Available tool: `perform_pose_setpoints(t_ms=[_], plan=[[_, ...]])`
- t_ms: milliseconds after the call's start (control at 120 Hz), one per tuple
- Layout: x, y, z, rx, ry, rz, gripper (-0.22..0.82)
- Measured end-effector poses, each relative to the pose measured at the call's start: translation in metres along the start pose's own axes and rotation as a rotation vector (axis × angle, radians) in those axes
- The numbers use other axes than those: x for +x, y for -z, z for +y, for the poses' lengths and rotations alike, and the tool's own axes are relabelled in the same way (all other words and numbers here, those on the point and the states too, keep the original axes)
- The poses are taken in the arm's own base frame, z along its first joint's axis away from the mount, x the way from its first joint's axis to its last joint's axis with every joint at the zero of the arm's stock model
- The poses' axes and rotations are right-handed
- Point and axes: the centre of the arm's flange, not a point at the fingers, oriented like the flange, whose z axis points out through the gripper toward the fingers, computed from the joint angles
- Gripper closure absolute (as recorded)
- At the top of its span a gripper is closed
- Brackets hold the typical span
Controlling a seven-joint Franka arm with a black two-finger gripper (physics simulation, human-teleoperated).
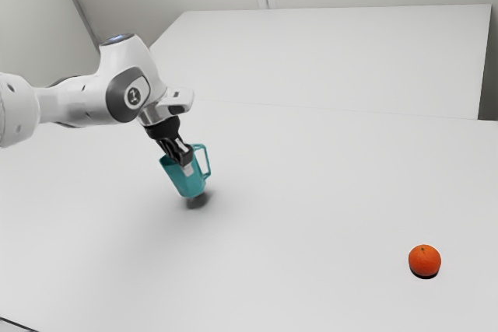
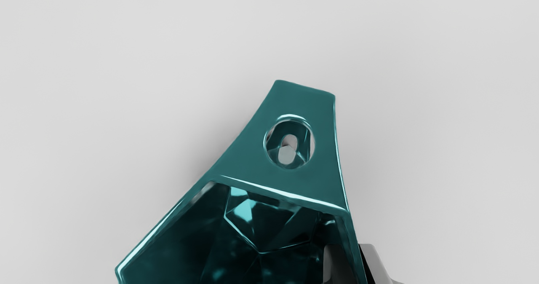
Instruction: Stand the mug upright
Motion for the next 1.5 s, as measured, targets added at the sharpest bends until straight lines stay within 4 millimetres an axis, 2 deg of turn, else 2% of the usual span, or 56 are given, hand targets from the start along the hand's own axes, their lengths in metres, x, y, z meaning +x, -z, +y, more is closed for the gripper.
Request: perform_pose_setpoints(t_ms=[158, 333, 475, 517, 700, 875, 1008, 1108, 1242, 1317, 1500], plan=[[0.003, -0.021, 0.013, 0.020, 0.018, 0.014, 0.78], [0.003, -0.037, -0.001, 0.030, 0.079, 0.021, 0.78], [0.006, -0.043, 0.000, 0.036, 0.102, 0.025, 0.77], [0.006, -0.043, 0.001, 0.034, 0.106, 0.028, 0.72], [0.009, -0.040, 0.007, 0.030, 0.114, 0.040, 0.33], [0.009, -0.029, 0.009, 0.033, 0.121, 0.057, 0.15], [0.008, -0.003, 0.022, 0.036, 0.107, 0.081, 0.08], [0.014, 0.026, 0.031, 0.035, 0.092, 0.096, 0.05], [0.036, 0.084, 0.040, 0.032, 0.065, 0.116, 0.03], [0.046, 0.123, 0.047, 0.031, 0.048, 0.127, 0.02], [0.047, 0.185, 0.064, 0.042, 0.011, 0.101, 0.01]])
